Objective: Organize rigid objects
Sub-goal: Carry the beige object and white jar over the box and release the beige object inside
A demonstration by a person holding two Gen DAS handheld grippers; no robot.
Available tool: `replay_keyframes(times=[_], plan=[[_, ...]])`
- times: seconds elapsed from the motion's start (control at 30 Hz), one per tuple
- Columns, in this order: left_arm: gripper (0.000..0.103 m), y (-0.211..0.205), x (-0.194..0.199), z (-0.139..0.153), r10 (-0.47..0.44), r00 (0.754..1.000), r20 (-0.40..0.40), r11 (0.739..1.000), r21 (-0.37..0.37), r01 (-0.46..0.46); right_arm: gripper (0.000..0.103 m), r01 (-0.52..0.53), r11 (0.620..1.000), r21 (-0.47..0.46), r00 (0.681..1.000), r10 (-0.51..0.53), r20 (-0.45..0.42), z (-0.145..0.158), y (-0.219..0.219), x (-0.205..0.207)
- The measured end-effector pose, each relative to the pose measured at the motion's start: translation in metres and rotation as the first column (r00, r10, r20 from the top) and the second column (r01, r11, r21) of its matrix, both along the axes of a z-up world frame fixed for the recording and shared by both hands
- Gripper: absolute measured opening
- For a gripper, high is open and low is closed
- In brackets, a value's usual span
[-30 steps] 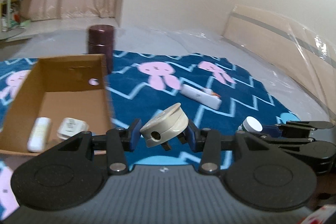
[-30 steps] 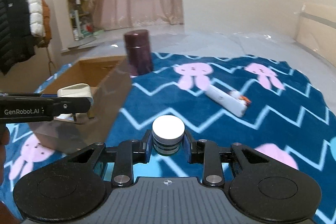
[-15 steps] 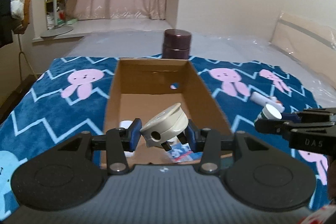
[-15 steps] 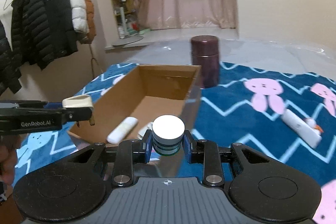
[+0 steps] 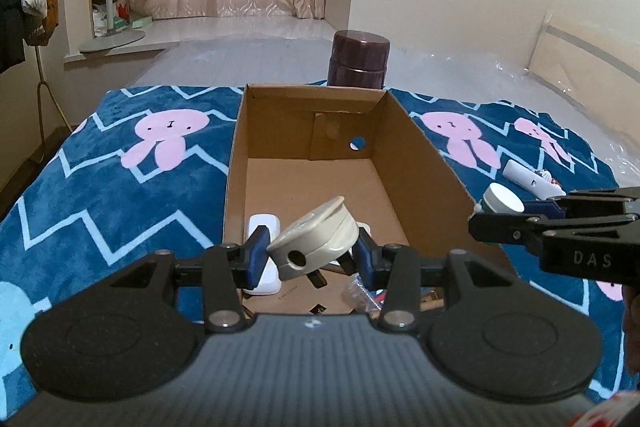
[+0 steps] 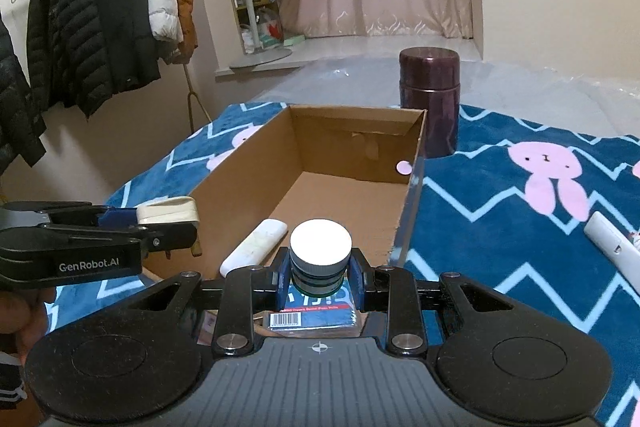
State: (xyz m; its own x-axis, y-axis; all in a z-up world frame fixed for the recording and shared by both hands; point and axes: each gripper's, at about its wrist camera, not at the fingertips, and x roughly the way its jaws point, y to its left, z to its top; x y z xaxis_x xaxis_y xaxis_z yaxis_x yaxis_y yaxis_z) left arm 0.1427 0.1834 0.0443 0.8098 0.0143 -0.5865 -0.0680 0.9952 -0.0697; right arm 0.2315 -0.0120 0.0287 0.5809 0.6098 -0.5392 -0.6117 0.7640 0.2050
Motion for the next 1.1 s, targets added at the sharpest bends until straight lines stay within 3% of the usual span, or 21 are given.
replay_keyframes(times=[0.2, 0.23, 0.3, 0.83, 1.03, 1.07, 1.1], plan=[[0.041, 0.002, 0.007, -0.003, -0.003, 1.000, -0.014, 1.000, -0.012, 0.002, 0.027, -0.004, 1.000, -0.006, 1.000, 0.004, -0.007, -0.003, 0.008, 0.000], [0.051, 0.002, 0.007, -0.003, 0.002, 1.000, -0.008, 1.000, -0.010, -0.002, 0.027, -0.004, 1.000, -0.006, 1.000, 0.004, -0.008, -0.004, 0.008, 0.000], [0.055, 0.002, 0.006, -0.001, 0.010, 1.000, 0.002, 1.000, -0.004, -0.010, 0.027, -0.004, 1.000, -0.006, 1.000, 0.004, -0.009, -0.004, 0.008, 0.000], [0.055, 0.013, -0.012, 0.013, 0.035, 0.999, 0.039, 0.999, 0.011, -0.036, 0.027, -0.008, 1.000, 0.004, 1.000, 0.008, -0.011, 0.002, 0.010, -0.003], [0.055, 0.014, -0.014, 0.014, 0.039, 0.998, 0.047, 0.999, 0.012, -0.040, 0.027, -0.025, 0.998, 0.062, 0.999, 0.027, -0.031, 0.000, 0.013, 0.007], [0.055, 0.015, -0.014, 0.014, 0.041, 0.998, 0.048, 0.999, 0.009, -0.041, 0.028, -0.019, 0.996, 0.083, 0.999, 0.022, -0.036, 0.001, 0.011, 0.009], [0.055, 0.015, -0.015, 0.014, 0.042, 0.998, 0.050, 0.999, 0.007, -0.042, 0.038, 0.004, 0.995, 0.100, 0.999, 0.000, -0.037, 0.001, 0.008, 0.011]])
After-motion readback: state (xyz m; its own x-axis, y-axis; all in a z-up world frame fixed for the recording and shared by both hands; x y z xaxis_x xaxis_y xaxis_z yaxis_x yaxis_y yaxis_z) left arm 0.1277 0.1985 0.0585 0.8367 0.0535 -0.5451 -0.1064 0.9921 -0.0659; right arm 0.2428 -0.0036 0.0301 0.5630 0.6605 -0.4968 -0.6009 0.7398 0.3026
